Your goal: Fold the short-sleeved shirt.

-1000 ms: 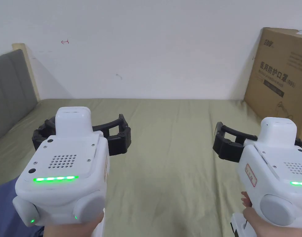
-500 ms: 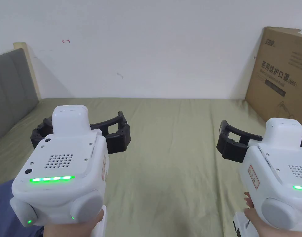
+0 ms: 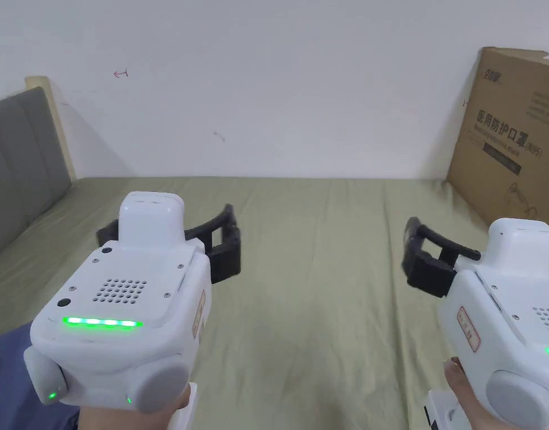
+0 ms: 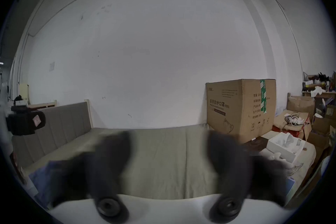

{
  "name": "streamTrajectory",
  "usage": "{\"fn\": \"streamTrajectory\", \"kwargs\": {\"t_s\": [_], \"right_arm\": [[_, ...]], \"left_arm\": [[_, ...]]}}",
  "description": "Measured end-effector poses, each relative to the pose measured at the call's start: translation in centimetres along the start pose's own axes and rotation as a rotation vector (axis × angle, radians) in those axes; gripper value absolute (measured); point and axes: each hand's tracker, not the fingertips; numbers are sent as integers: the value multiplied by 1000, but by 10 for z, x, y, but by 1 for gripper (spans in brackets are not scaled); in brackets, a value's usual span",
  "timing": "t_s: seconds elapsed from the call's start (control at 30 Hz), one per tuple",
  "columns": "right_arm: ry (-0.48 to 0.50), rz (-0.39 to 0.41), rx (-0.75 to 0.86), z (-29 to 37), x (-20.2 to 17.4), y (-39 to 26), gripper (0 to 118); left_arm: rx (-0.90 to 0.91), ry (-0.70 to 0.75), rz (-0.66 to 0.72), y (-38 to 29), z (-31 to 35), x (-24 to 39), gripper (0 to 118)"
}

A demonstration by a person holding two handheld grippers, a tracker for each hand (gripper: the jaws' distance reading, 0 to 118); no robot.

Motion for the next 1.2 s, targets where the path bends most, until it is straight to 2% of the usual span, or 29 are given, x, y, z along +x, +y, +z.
{"fn": "streamTrajectory", "kwargs": {"t_s": [0.03,0.1,0.17,0.2,0.23,0.37,0.47,0.57,0.7,0.8,0.87,0.97,1.07,1.13,1.2], "right_arm": [[8,-22,19,0,2,0,0],[-87,-71,-32,-6,8,0,0],[-50,-182,-51,-8,20,1,0],[-72,-202,-70,-10,25,3,0],[-98,-177,-81,-11,27,3,0],[-84,-107,-92,-11,31,-1,0],[-42,-91,-140,-18,10,-10,0],[83,-107,-205,-29,-33,-22,0],[328,-136,-287,-40,-103,-28,0],[453,-126,-316,-42,-147,-27,0],[512,-119,-342,-44,-166,-28,0],[539,-95,-378,-45,-183,-33,0],[558,-72,-413,-44,-184,-40,0],[552,-28,-441,-44,-183,-47,0],[534,18,-469,-41,-179,-52,0]], "left_arm": [[-4,-7,-7,0,0,0,0],[-30,-4,-17,-3,-4,0,0],[-53,-57,38,-7,-4,-3,0],[-47,-8,20,-8,-4,-2,0],[-48,26,0,-10,-4,0,0],[-63,20,-2,-12,-4,-6,0],[-139,68,23,-17,2,-28,0],[-202,140,103,-27,24,-80,0],[-196,395,166,-34,79,-168,0],[-236,583,151,-40,118,-215,0],[-279,633,177,-49,131,-236,0],[-351,596,240,-62,136,-255,0],[-559,483,276,-87,108,-284,0],[-728,326,415,-110,83,-302,0],[-828,254,499,-140,58,-313,1]]}}
